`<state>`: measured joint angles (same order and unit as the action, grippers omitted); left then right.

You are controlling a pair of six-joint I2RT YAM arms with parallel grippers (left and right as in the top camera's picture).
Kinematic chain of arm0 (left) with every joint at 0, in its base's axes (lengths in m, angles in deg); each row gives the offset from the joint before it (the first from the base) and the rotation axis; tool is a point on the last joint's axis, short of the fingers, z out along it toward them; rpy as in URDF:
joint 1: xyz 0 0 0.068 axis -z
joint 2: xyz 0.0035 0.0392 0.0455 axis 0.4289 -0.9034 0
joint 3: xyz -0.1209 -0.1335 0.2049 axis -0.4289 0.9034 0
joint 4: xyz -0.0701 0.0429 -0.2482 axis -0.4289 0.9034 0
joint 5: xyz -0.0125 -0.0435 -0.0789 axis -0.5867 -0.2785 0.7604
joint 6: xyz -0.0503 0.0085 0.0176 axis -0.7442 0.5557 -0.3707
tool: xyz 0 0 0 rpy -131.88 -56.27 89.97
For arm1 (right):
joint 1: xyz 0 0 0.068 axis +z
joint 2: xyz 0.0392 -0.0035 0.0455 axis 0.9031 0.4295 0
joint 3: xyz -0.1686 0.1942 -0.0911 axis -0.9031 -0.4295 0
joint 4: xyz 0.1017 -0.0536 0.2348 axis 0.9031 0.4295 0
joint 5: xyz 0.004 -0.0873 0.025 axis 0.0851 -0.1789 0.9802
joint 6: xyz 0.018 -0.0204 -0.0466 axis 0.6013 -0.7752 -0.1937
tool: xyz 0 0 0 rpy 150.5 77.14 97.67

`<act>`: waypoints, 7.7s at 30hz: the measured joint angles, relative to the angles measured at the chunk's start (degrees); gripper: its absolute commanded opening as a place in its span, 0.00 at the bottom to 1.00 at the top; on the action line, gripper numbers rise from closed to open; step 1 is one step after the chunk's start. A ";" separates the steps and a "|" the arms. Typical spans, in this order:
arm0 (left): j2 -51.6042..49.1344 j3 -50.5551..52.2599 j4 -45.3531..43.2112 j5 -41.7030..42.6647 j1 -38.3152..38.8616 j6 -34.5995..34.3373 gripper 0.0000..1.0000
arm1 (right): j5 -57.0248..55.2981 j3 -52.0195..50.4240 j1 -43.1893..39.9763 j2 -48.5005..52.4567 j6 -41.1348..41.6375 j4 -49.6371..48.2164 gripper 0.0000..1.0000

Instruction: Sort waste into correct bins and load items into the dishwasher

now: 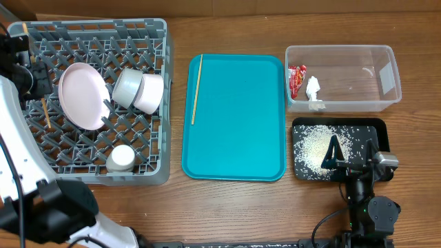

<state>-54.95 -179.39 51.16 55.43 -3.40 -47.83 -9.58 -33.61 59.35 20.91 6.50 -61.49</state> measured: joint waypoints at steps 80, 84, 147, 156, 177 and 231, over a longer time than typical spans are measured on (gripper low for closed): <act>-32.11 -2.14 -12.68 -3.91 46.97 -36.98 0.61 | 0.02 0.00 0.00 0.00 0.00 0.00 1.00; -33.77 -2.14 -12.87 -2.78 47.08 -33.40 0.19 | 0.02 0.00 0.00 0.00 0.02 0.02 1.00; -27.08 -8.57 -0.68 17.31 -9.81 13.40 0.15 | 0.02 0.00 0.00 0.00 0.02 0.04 1.00; -27.89 -15.30 5.92 21.42 -8.55 13.07 1.00 | 0.02 0.00 0.00 0.00 0.02 0.02 1.00; 4.92 -36.81 18.69 30.25 6.93 4.20 1.00 | 0.02 0.00 0.00 0.00 0.00 0.00 1.00; 48.17 8.46 -19.52 11.04 29.42 -8.04 1.00 | 0.02 0.00 0.00 0.00 0.02 -0.02 1.00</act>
<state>-6.78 -170.93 31.64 66.47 26.02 -55.87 -9.56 -33.61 59.35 20.91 6.52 -61.52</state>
